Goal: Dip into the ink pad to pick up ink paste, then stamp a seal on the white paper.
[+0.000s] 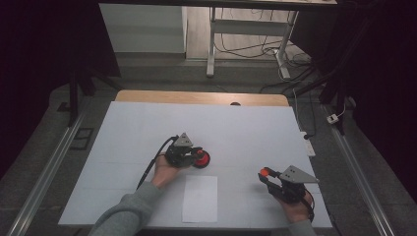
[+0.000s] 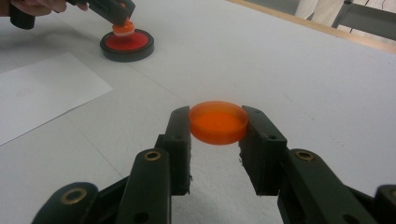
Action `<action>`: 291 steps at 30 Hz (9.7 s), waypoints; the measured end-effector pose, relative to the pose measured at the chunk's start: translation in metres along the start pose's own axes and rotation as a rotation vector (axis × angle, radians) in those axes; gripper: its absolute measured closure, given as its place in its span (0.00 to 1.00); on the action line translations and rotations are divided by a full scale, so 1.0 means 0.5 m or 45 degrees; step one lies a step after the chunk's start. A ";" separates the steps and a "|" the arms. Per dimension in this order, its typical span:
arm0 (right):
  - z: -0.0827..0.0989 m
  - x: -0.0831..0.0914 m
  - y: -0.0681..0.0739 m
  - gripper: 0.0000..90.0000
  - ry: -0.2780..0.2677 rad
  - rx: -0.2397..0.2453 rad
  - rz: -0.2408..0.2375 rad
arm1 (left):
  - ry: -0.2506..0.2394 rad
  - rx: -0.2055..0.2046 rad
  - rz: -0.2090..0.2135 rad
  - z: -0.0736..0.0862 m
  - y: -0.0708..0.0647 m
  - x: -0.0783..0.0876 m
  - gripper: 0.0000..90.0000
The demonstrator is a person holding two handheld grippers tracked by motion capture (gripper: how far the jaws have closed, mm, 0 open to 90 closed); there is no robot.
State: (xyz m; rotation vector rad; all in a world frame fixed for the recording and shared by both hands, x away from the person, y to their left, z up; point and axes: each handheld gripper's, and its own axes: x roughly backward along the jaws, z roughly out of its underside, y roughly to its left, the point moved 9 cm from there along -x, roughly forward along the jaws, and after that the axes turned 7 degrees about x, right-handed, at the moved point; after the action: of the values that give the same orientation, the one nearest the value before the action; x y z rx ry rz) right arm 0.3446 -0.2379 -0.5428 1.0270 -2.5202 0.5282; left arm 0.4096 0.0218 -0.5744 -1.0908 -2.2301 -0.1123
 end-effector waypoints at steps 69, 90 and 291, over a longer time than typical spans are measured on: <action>0.002 -0.003 -0.002 0.71 0.006 0.000 -0.001 | -0.146 -0.019 0.032 -0.029 -0.013 0.028 0.81; 0.001 -0.002 -0.002 0.71 0.003 0.007 0.000 | -0.182 0.011 0.152 -0.052 -0.024 0.076 0.81; 0.006 -0.003 0.001 0.71 0.016 -0.001 0.002 | 0.164 -0.242 0.232 0.133 -0.163 0.060 0.81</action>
State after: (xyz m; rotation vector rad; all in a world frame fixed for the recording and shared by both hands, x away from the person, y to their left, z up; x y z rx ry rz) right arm 0.3448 -0.2383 -0.5460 1.0183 -2.5102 0.5324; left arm 0.3024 0.0116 -0.5935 -1.3441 -2.0272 -0.3129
